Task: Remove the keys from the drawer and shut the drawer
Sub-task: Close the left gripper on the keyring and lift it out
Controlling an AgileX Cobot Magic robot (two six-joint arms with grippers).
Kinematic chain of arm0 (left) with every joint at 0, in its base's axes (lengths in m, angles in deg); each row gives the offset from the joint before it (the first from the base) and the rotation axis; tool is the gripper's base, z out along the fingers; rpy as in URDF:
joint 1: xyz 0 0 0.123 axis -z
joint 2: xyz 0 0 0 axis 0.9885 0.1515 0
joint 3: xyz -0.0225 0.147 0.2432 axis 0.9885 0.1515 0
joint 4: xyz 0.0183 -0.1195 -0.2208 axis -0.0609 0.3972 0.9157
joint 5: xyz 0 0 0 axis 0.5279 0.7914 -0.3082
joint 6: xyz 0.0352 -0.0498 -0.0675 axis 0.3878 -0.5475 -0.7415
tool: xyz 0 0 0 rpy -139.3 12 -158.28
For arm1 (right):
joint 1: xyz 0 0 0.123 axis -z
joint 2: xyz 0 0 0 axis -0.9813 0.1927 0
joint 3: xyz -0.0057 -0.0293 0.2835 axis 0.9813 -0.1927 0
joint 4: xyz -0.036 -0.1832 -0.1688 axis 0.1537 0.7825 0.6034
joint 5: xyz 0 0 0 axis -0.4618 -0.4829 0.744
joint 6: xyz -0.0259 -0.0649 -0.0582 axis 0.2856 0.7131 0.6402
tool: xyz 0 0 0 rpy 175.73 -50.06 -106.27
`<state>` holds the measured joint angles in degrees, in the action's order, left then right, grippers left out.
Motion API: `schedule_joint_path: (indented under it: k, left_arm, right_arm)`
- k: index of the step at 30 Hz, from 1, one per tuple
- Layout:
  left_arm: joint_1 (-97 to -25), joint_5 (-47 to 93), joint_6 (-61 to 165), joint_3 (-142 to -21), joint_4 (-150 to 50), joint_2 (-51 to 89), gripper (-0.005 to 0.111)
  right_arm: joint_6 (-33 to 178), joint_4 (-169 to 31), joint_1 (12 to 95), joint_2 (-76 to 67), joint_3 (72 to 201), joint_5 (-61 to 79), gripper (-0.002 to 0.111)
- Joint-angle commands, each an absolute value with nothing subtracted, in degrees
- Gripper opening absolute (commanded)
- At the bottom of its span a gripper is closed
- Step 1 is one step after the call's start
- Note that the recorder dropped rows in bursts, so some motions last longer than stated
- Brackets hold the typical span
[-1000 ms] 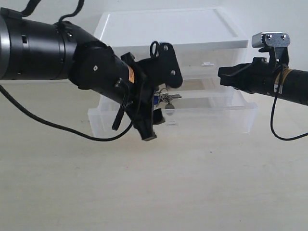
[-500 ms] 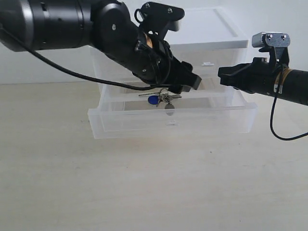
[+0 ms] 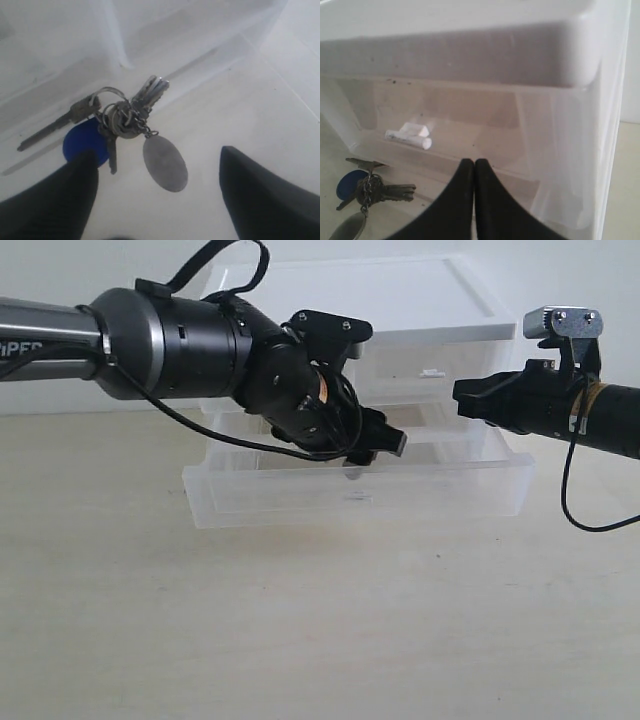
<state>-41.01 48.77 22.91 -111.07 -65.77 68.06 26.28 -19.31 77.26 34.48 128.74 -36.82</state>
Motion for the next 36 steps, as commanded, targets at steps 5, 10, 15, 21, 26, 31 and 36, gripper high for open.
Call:
schedule_joint_path:
  k: [5, 10, 15, 21, 26, 31, 36]
  left_arm:
    - [-42.4, 42.9, 18.4, -111.6, -67.5, 70.4, 0.064]
    - [-43.8, 42.6, 18.2, -111.6, -67.5, 71.6, 0.064]
    - [-44.7, 41.9, 18.4, -111.6, -67.8, 72.0, 0.064]
    - [-44.6, 39.6, 18.4, -111.6, -66.7, 72.0, 0.064]
    - [-44.6, 39.1, 19.0, -111.6, -66.4, 72.0, 0.064]
    - [-44.5, 38.8, 19.4, -111.6, -66.3, 72.6, 0.064]
    - [-44.1, 37.7, 19.5, -111.6, -67.2, 74.9, 0.064]
  right_arm:
    - [25.9, -21.9, 77.7, 34.5, 129.7, -35.8, 0.0]
    - [25.8, -21.9, 77.7, 34.5, 129.7, -35.8, 0.0]
    - [25.8, -21.9, 77.7, 34.5, 129.7, -35.8, 0.0]
    - [25.6, -21.9, 77.7, 34.5, 129.7, -35.8, 0.0]
    - [25.6, -22.0, 77.7, 34.5, 129.7, -35.8, 0.0]
    - [25.6, -22.0, 77.7, 34.5, 129.7, -36.0, 0.0]
    - [25.6, -22.0, 77.7, 34.5, 129.7, -36.0, 0.0]
